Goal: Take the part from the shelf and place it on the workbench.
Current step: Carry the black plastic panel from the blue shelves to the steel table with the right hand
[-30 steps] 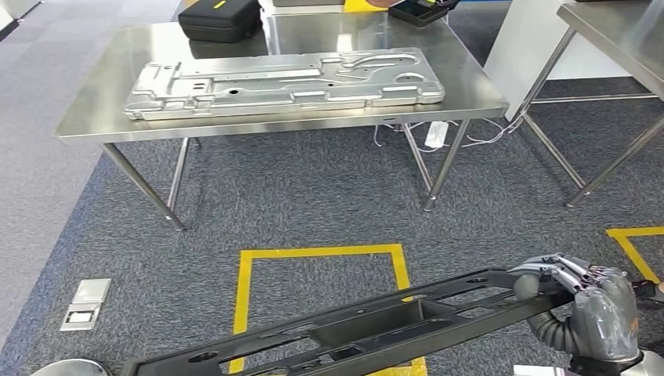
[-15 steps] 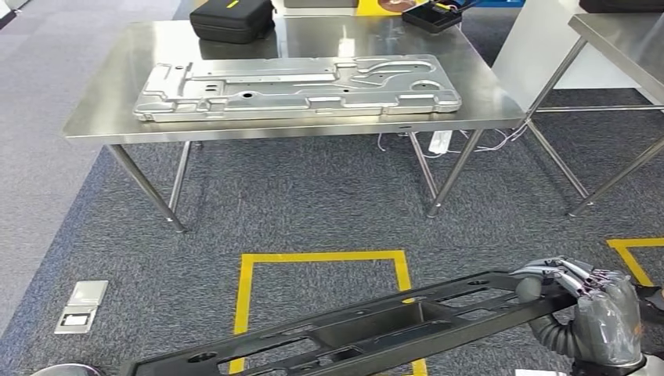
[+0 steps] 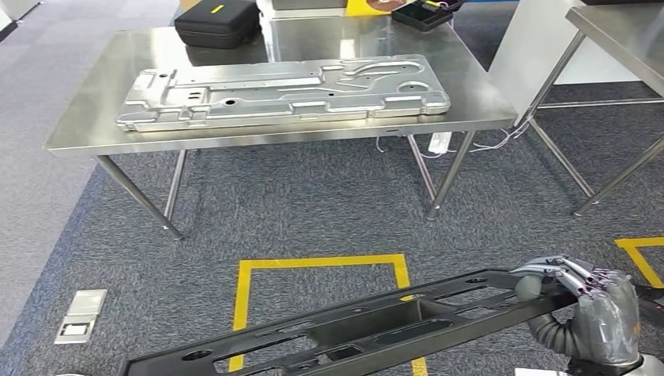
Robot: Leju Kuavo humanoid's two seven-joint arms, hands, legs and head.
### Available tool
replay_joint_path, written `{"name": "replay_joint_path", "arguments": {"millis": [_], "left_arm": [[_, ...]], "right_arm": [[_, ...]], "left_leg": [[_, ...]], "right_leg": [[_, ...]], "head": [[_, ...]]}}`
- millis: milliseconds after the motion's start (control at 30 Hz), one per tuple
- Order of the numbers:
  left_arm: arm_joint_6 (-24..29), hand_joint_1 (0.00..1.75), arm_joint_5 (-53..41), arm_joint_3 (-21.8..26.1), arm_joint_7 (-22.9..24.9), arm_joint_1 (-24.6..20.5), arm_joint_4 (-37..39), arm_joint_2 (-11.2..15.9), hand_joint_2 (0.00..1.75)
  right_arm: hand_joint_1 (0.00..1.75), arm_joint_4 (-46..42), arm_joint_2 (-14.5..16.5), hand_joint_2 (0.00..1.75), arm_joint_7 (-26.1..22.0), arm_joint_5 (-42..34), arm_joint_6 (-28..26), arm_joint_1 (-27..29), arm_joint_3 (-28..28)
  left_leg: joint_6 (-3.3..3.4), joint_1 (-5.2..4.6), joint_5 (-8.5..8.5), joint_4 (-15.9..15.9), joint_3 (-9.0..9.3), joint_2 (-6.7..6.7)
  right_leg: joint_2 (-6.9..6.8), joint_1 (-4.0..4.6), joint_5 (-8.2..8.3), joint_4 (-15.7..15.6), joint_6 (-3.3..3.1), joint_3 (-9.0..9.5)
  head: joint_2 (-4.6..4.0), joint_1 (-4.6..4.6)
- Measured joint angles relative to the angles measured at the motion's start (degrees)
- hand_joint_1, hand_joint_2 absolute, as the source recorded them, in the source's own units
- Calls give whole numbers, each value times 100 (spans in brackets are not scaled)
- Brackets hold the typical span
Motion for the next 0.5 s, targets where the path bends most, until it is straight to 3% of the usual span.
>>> {"name": "replay_joint_path", "arguments": {"millis": [67,133,233,300,367,400,433,500], "left_arm": [[2,0,-10,-4,1,2,1,11,175],[20,0,-18,-8,2,4,2,23,175],[77,0,-38,-13,4,16,0,37,175],[99,0,-89,-25,26,35,1,42,175],[104,0,-144,-55,61,64,1,43,175],[104,0,-157,-69,79,81,2,43,175],[106,0,-166,-80,97,97,1,43,175],[110,0,-173,-91,145,120,0,43,175]], "right_arm": [[175,1,25,175,-19,34,-58,5,-16],[175,-6,42,175,-28,62,-91,39,-35],[175,-49,42,175,-28,136,-110,109,-99],[175,-76,39,175,-14,175,-120,162,-160],[175,-97,33,175,10,212,-130,256,-226],[175,-111,30,175,21,226,-134,313,-259],[175,-132,27,175,28,234,-139,368,-293],[175,-195,19,175,56,244,-144,469,-360]], "left_leg": [[99,-49,295,-550,199,-3],[154,-87,261,-709,240,-3],[180,-45,225,-889,335,5],[201,-9,225,-964,424,11],[217,-4,190,-969,471,11],[216,-3,167,-968,495,10],[206,-1,139,-967,527,9],[169,4,68,-963,617,6]], "right_leg": [[5,5,-48,-1,31,50],[10,-4,-59,-9,87,25],[3,5,-142,52,168,16],[3,7,-399,531,193,-189],[3,4,-650,1231,222,-590],[2,2,-653,1427,238,-734],[1,-1,-541,1422,253,-781],[-5,-6,-76,812,270,-572]], "head": [[0,0],[0,-1],[0,2],[0,3],[0,3],[0,3],[0,3],[0,3]]}}
